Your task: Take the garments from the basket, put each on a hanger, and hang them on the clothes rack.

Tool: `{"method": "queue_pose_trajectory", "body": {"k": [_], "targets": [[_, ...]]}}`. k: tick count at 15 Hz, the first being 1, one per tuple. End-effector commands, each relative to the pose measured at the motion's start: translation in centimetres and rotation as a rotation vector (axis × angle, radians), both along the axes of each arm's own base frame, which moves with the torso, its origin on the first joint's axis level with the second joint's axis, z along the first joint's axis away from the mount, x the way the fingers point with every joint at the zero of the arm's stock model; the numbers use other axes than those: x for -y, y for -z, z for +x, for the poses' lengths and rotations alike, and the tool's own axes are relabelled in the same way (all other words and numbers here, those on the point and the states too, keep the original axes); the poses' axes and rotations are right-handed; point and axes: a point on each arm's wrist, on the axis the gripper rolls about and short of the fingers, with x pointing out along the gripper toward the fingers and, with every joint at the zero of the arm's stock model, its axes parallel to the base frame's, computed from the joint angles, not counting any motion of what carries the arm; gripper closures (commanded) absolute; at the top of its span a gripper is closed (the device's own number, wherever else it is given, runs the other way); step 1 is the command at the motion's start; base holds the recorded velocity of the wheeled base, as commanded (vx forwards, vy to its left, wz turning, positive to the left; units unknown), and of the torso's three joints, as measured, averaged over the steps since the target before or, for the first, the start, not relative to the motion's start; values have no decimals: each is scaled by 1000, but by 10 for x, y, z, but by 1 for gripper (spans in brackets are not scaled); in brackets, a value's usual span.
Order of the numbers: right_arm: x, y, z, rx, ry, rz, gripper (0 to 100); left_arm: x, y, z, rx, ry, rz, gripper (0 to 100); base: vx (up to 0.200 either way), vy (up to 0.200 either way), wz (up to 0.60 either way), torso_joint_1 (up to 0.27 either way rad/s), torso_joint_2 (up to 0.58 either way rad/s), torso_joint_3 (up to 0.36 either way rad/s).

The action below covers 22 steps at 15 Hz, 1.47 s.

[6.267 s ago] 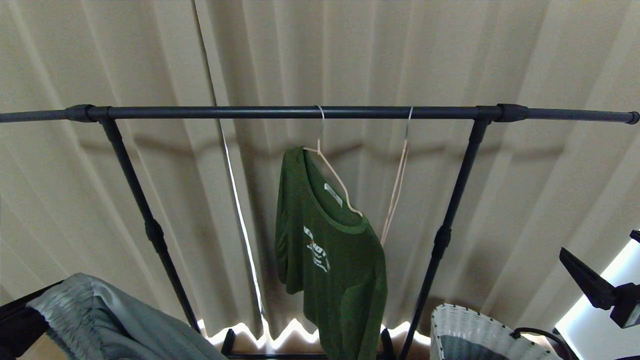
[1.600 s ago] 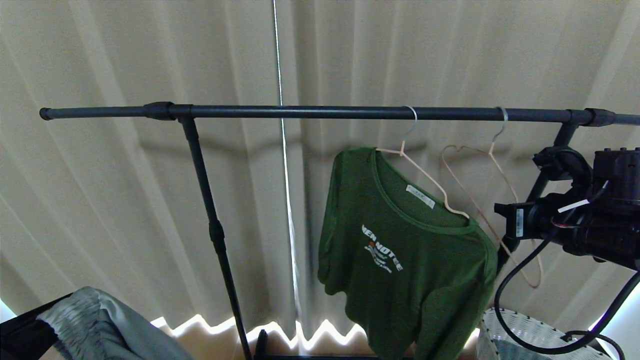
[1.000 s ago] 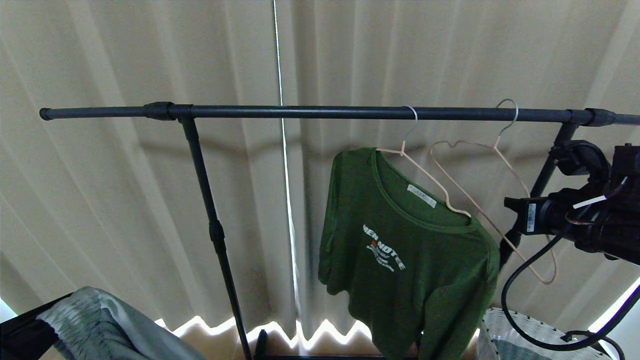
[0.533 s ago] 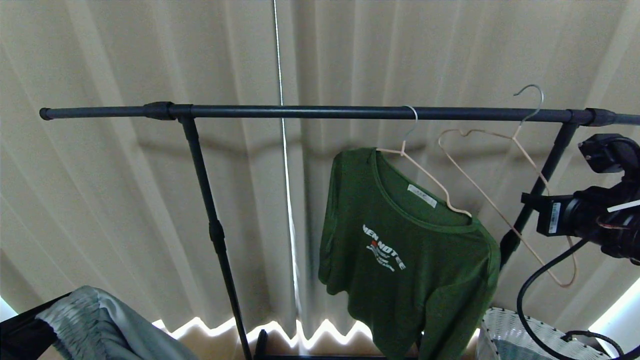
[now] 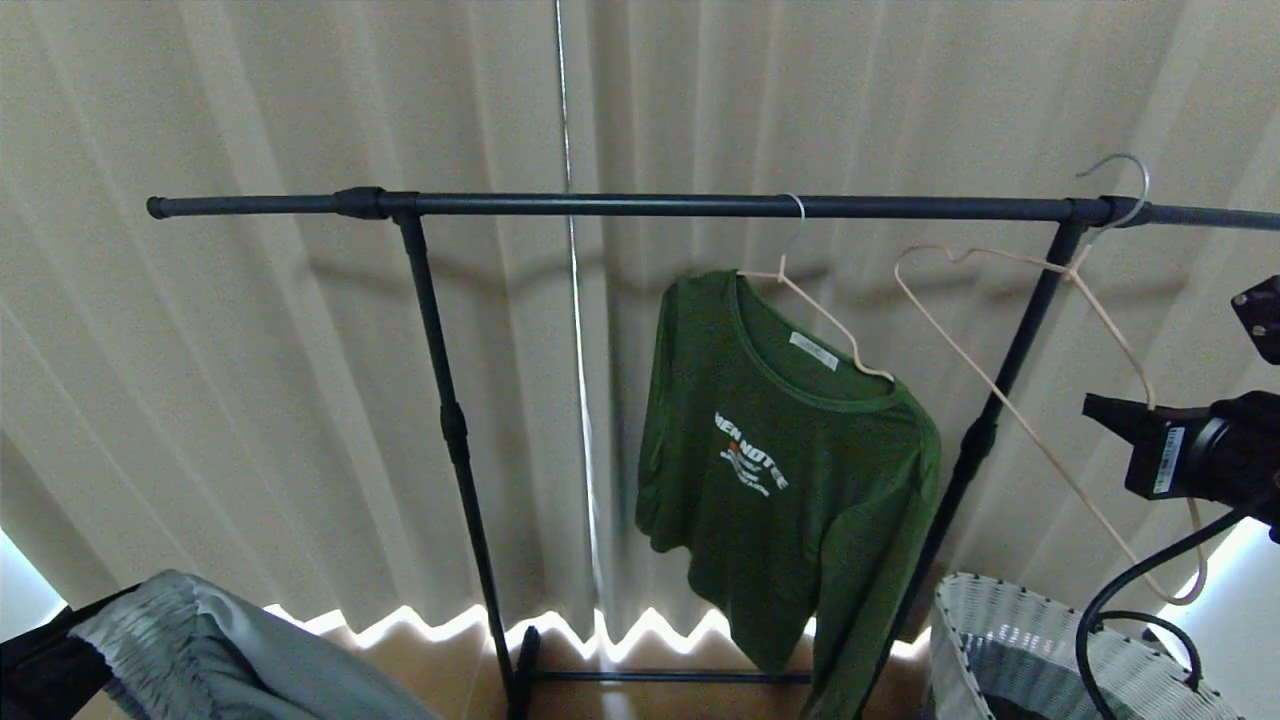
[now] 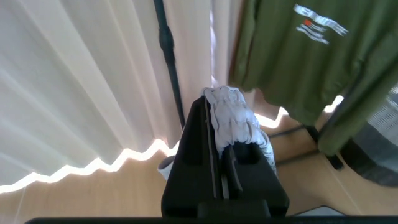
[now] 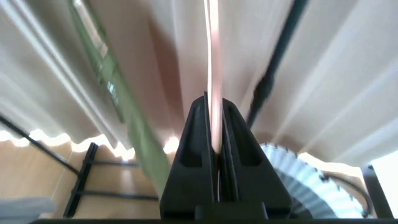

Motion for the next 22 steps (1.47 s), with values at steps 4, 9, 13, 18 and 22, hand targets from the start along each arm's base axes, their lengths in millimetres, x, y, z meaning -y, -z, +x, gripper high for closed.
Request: {"method": "queue_pose_trajectory", "body": {"k": [4,9,13,18,22], "targets": [[1,5,-7,-12,0,-2,100,0,1,0,-3,1,1,100,-200,0,0,1,2,0],[-2,2,-19,12,-147,45,100,0,5,0,-16,8,9,100,-160,0,0,-2,0,3],[-22,-4,-32,35,-375,74,100,3,2,7,-26,43,67,100,0,0,0,0,0,0],[-70,6,-40,-29,-645,72,100,20,-59,80,-43,-72,240,100,0,0,0,0,0,0],[-97,16,-40,-90,-766,61,100,49,-81,146,-101,-122,271,100,0,0,0,0,0,0]]}}
